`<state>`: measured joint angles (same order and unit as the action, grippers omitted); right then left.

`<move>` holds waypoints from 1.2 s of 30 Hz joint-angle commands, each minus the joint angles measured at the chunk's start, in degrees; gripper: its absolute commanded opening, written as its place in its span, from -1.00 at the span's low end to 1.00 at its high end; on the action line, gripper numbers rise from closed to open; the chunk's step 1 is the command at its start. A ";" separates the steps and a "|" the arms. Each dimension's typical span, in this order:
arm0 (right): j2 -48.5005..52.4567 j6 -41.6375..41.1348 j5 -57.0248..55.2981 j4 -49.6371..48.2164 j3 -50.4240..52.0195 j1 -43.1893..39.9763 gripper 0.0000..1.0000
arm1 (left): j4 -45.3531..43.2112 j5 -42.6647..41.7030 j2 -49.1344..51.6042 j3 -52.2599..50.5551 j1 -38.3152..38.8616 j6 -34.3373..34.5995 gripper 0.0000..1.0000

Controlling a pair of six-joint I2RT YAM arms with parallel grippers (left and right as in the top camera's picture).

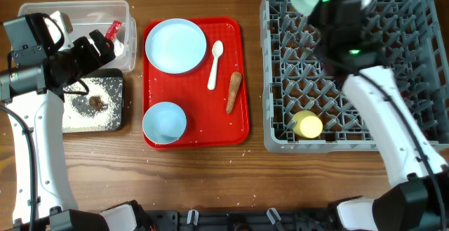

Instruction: Sort waste into correct bins and load items into the dishwasher rack

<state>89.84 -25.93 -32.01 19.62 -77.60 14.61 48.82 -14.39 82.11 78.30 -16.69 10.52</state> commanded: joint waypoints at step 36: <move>30.82 57.92 -28.17 -42.80 -0.02 6.99 -0.91 | -0.11 0.13 -0.72 0.81 -0.37 -1.14 1.00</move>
<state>118.65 28.71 -58.94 -23.55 -77.36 21.15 48.82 -14.39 82.11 78.30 -16.69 10.52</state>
